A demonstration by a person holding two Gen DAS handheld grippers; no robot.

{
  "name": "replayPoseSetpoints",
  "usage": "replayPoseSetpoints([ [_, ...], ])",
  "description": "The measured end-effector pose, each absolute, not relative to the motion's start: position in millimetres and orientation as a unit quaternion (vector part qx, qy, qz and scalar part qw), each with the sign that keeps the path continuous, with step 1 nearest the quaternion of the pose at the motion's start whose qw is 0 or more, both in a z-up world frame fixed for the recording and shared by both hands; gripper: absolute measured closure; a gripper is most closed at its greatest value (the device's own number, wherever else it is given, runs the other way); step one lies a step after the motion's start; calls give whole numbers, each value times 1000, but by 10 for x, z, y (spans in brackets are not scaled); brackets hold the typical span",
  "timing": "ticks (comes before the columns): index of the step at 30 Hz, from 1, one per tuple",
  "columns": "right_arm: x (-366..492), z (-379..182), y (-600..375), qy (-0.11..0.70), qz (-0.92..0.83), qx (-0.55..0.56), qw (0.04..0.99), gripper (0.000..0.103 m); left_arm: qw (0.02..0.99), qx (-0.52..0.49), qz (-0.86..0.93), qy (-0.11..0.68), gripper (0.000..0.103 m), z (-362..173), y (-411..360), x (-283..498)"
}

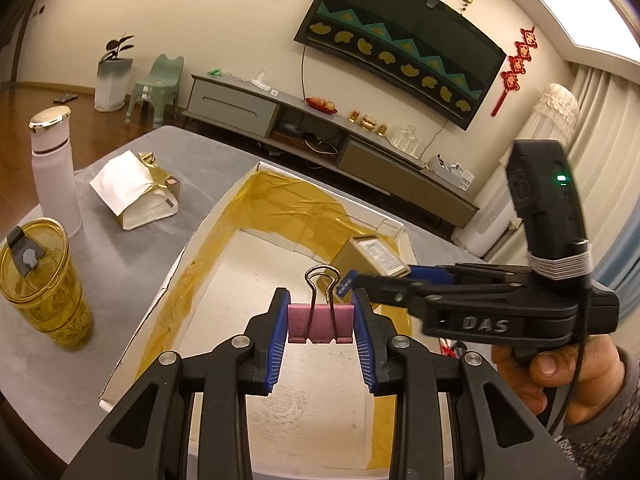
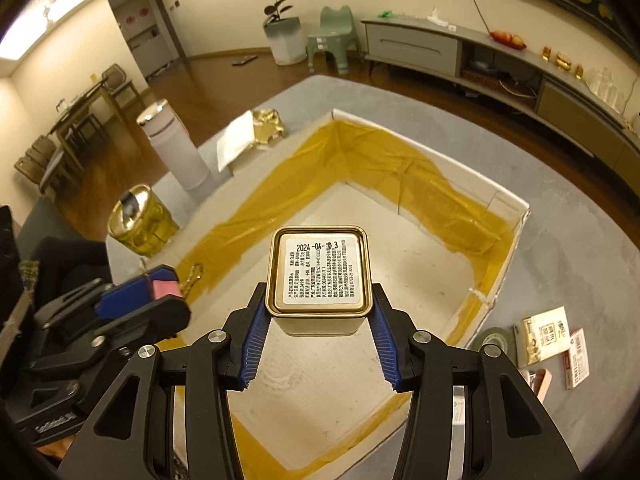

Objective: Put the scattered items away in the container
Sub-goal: 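Carry the gold tin and pink clip over the yellow-lined box with both tools, then open the right tool dropping the tin while the left tool releases the clip into the box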

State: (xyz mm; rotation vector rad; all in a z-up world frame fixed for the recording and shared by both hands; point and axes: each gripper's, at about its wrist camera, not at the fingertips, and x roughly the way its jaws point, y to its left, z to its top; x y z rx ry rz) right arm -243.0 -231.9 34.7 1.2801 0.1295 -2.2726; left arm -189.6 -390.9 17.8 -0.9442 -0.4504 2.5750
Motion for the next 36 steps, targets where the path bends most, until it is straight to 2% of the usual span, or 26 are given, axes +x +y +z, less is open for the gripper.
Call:
replayPoseSetpoints([
  [17, -2552, 176, -2366, 29, -833, 493, 247, 51, 163, -359, 902, -178, 70, 17, -3966, -1958],
  [18, -2556, 176, -2351, 25, -833, 495, 247, 51, 159, -362, 900, -183, 68, 2, -3983, -1968],
  [22, -2561, 194, -2269, 2, -830, 499, 249, 51, 149, -364, 898, -199, 49, -12, -4043, -1975],
  [31, -2309, 314, -2154, -47, -819, 499, 278, 51, 147, -354, 901, -204, 45, 115, -4003, -1883],
  [36, -2144, 384, -2012, -76, -815, 495, 292, 51, 126, -348, 898, -238, 33, 400, -3997, -1628],
])
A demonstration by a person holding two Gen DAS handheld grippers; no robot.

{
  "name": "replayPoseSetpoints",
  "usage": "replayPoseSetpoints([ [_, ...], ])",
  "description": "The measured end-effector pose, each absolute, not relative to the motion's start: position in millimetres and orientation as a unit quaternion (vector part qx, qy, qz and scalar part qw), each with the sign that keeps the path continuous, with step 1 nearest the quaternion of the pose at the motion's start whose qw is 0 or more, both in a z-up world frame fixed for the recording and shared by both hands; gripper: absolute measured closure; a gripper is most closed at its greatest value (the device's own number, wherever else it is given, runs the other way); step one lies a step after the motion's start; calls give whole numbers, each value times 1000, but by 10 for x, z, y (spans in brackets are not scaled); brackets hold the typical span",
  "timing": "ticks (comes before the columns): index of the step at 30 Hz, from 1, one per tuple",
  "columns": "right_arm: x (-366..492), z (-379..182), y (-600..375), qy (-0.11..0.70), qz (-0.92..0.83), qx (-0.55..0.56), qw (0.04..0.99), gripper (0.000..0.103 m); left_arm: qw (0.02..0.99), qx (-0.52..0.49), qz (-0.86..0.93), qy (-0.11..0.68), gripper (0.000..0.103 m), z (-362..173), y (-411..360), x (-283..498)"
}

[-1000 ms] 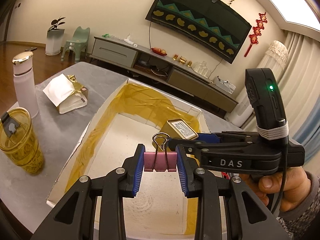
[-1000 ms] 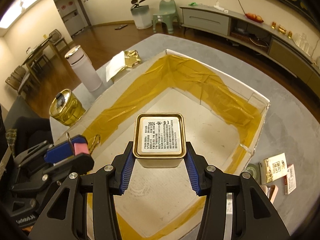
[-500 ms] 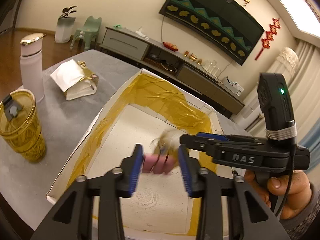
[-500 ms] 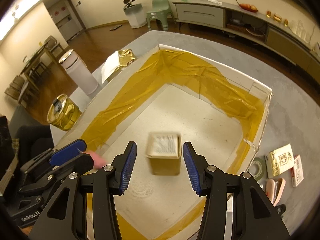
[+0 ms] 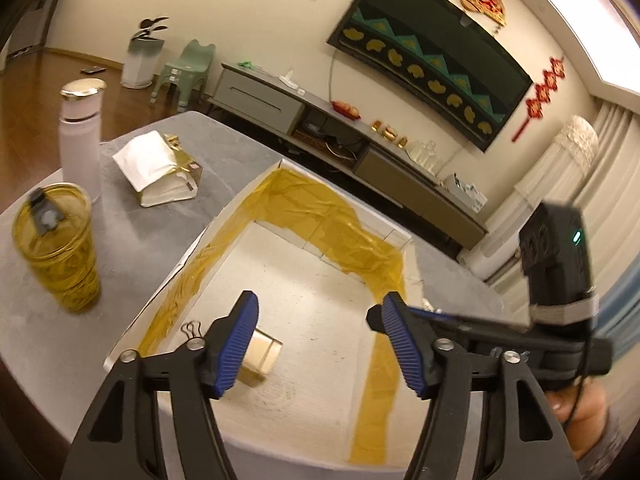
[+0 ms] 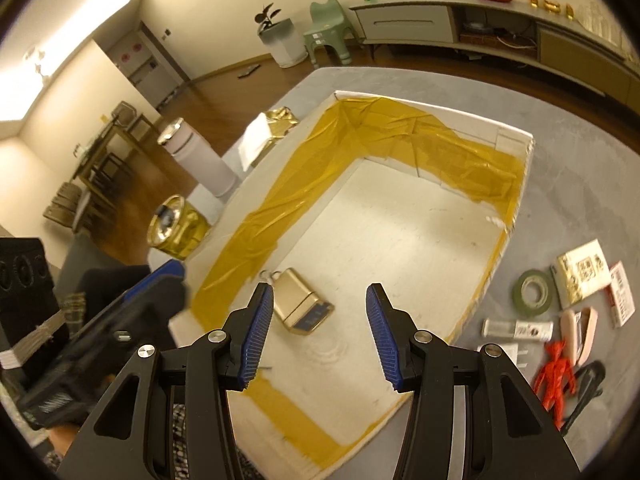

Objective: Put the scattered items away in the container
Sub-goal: 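Move both tools back toward the scattered items on the table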

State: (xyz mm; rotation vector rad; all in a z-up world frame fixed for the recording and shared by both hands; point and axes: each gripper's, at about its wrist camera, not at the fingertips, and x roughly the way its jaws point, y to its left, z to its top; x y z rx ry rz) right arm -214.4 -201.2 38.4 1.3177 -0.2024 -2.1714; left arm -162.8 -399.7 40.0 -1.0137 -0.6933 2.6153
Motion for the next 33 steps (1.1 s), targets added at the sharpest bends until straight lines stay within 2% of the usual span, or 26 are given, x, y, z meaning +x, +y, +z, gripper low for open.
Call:
replayPoseSetpoints([
  [2, -2069, 418, -1909, -87, -815, 491, 297, 51, 123, -355, 880, -292, 23, 556, -3998, -1464],
  [5, -1960, 483, -1720, -103, -816, 484, 300, 51, 124, -355, 862, -341, 22, 810, -3939, -1208],
  [10, -1760, 599, -1336, -132, -818, 466, 311, 51, 148, -453, 816, -328, 22, 1173, -3614, -956],
  [14, -1619, 606, -952, -165, -822, 451, 306, 51, 188, -539, 774, -275, 22, 1516, -3274, -860],
  [18, -1572, 524, -515, -210, -823, 450, 275, 51, 221, -495, 817, -196, 22, 2137, -3024, -599],
  [22, -1562, 564, -147, -253, -824, 439, 254, 49, 261, -436, 844, -173, 19, 2531, -2939, -401],
  [24, -1548, 625, -56, -257, -829, 430, 249, 49, 277, -417, 846, -183, 18, 2586, -2934, -379],
  [29, -1459, 669, 120, -266, -836, 418, 236, 49, 270, -450, 828, -197, 18, 2606, -2900, -488],
  [33, -1378, 544, 188, -267, -836, 423, 224, 49, 312, -415, 835, -184, 18, 2705, -2795, -375],
])
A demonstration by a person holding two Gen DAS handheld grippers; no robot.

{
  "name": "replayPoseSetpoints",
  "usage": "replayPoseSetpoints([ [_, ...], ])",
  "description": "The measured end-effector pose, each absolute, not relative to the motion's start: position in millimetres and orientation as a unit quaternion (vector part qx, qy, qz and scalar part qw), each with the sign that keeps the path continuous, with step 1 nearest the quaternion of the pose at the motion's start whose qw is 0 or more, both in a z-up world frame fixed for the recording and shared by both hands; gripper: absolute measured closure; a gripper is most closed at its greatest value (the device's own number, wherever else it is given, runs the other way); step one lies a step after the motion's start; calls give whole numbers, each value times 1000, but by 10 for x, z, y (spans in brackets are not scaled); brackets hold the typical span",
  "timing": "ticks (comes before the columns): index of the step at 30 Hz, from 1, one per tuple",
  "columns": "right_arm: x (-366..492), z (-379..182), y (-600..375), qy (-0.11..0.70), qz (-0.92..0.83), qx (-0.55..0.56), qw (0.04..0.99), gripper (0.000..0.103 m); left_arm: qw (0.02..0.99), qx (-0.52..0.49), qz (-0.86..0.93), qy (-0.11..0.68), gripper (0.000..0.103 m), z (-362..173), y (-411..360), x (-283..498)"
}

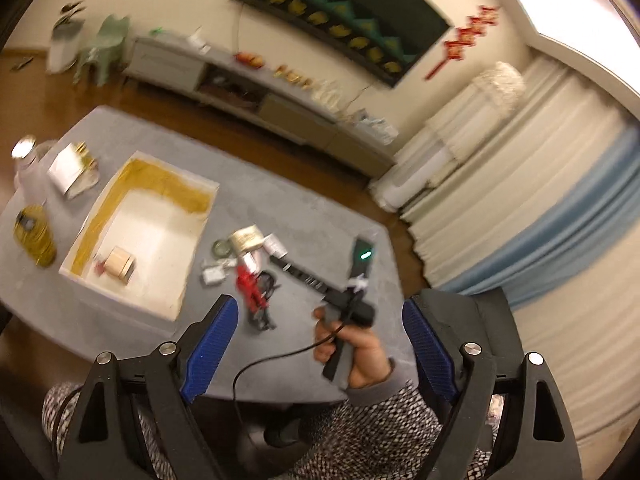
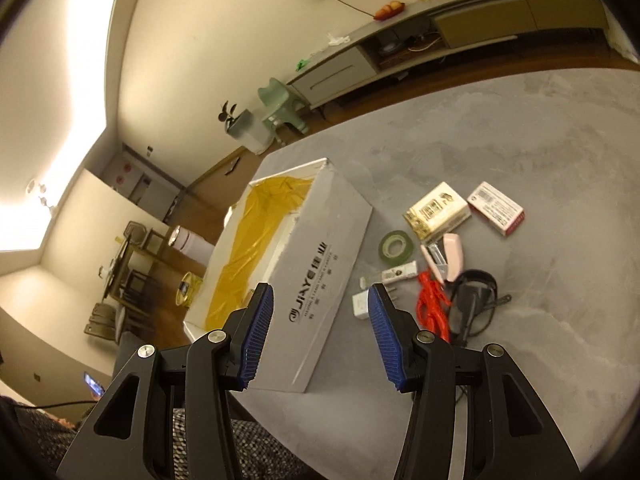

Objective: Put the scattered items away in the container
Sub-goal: 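Move both tools back toward the scattered items on the table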

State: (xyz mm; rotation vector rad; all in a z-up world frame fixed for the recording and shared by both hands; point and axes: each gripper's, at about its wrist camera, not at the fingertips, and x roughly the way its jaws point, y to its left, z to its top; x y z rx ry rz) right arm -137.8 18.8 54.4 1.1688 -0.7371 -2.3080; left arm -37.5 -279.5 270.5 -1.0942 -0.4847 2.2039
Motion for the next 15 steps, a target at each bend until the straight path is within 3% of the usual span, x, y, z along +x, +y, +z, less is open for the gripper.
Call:
replayPoseSetpoints([
  [7, -1194, 457, 401, -257, -847, 420, 200, 49, 358, -464, 799, -137, 18, 2247, -2274, -355],
  [15, -918, 371, 815, -247, -862, 411, 162, 49, 349, -525, 756, -176, 18, 1208, -1951, -802],
])
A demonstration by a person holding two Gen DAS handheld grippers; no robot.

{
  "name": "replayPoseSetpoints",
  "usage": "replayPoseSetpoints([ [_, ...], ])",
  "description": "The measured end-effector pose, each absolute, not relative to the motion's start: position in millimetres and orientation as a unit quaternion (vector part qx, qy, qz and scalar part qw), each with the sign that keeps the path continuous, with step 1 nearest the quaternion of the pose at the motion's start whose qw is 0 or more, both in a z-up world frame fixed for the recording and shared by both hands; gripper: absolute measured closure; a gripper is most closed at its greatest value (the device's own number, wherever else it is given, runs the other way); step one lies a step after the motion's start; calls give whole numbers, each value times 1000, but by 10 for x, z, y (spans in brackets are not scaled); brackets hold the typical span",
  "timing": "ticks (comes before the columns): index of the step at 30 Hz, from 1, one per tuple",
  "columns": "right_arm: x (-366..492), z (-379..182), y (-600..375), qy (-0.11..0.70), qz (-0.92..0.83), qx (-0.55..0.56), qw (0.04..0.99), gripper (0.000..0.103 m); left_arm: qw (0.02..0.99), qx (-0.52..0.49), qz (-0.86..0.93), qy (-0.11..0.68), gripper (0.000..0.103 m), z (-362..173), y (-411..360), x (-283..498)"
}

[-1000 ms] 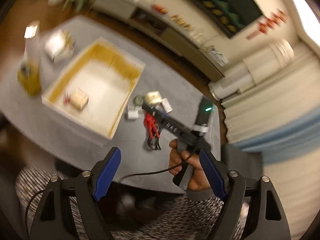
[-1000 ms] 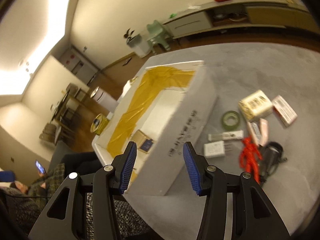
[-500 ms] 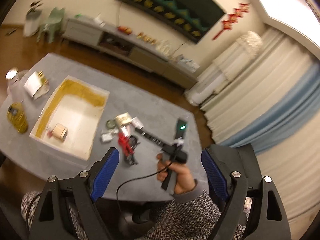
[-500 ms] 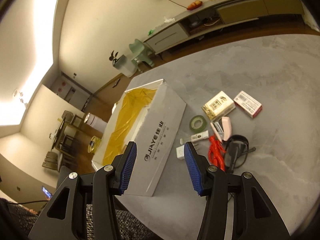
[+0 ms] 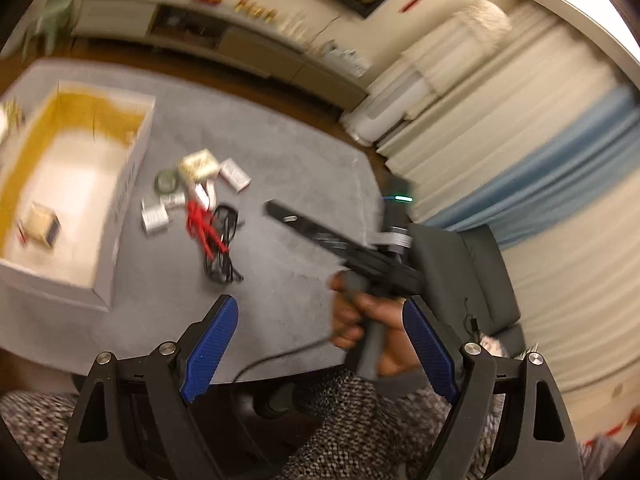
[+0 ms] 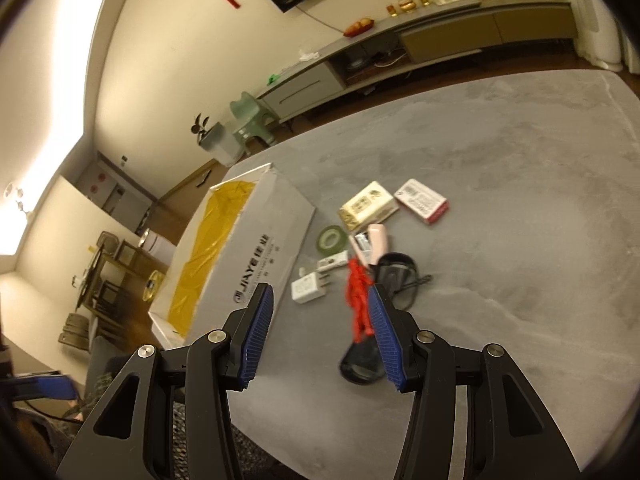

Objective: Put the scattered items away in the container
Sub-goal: 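Move both tools back toward the scattered items on the table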

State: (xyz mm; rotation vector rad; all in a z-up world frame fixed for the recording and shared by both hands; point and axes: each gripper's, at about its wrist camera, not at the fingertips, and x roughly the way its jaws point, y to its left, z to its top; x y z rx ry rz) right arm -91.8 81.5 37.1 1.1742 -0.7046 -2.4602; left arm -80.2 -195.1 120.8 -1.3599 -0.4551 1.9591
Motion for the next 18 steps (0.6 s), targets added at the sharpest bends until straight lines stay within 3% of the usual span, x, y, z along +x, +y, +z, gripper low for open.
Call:
replayPoseSetpoints([
  [18, -618, -26, 1136, -219, -859, 445, 126, 49, 275, -573, 754, -166, 18, -311, -1517, -1228],
])
